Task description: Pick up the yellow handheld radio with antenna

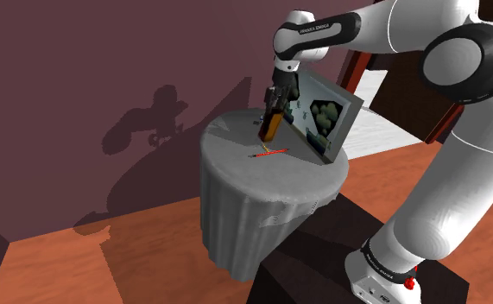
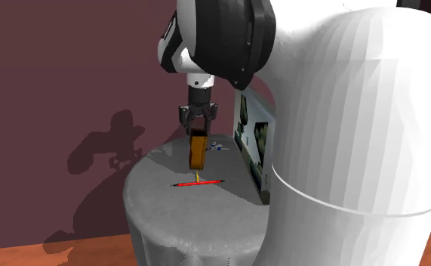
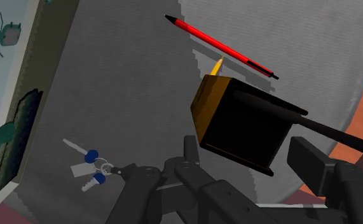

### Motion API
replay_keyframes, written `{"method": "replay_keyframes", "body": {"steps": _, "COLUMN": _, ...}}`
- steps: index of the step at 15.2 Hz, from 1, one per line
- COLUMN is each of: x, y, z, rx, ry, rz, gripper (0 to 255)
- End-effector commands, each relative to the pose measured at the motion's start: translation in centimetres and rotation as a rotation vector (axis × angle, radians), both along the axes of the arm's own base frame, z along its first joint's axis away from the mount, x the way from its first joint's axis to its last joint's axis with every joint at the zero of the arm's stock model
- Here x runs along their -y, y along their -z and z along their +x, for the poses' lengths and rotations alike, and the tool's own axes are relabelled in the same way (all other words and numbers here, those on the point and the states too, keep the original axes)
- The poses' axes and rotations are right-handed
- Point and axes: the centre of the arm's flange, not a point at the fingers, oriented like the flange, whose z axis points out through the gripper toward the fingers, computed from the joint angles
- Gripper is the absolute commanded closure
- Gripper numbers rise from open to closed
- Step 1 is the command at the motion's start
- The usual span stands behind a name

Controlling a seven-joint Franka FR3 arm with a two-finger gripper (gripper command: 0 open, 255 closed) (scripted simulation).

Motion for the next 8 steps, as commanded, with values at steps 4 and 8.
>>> {"method": "replay_keyframes", "body": {"steps": 4, "x": -0.1, "y": -2.7, "z": 0.1, "rx": 0.000, "ry": 0.000, "rz": 0.000, "gripper": 255}}
{"method": "replay_keyframes", "body": {"steps": 8, "x": -0.1, "y": -3.8, "z": 0.1, "rx": 0.000, "ry": 0.000, "rz": 0.000, "gripper": 255}}
